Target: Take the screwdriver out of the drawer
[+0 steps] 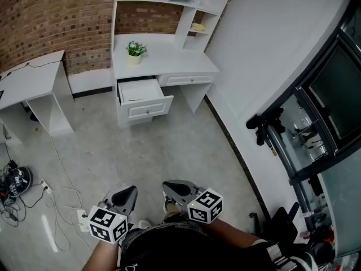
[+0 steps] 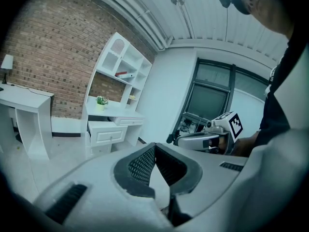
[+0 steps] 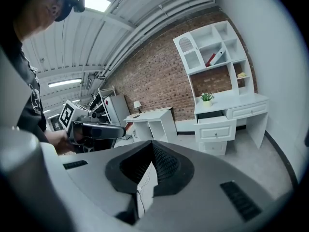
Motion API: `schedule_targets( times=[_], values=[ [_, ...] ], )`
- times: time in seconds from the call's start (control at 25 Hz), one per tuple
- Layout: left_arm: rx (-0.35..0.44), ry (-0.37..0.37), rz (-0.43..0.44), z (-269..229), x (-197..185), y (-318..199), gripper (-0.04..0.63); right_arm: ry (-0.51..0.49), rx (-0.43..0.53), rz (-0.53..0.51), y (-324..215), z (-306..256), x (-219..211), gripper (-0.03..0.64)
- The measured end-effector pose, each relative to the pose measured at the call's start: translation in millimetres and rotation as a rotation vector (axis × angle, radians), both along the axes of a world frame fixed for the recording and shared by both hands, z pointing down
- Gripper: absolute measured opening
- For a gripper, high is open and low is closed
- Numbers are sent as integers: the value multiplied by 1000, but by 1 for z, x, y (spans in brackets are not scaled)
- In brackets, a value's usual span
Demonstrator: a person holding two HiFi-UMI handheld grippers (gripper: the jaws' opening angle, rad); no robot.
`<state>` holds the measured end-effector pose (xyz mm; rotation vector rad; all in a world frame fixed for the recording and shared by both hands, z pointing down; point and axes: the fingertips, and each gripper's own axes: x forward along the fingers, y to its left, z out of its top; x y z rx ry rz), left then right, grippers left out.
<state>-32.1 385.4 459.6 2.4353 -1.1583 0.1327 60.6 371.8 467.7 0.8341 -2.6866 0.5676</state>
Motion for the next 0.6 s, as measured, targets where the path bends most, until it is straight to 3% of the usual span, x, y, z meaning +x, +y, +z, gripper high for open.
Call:
schedule_targets(
  times=[0.6],
  values=[
    [-11, -20, 0, 2, 6, -45, 18, -50, -7, 7, -50, 2, 0, 6]
  ],
)
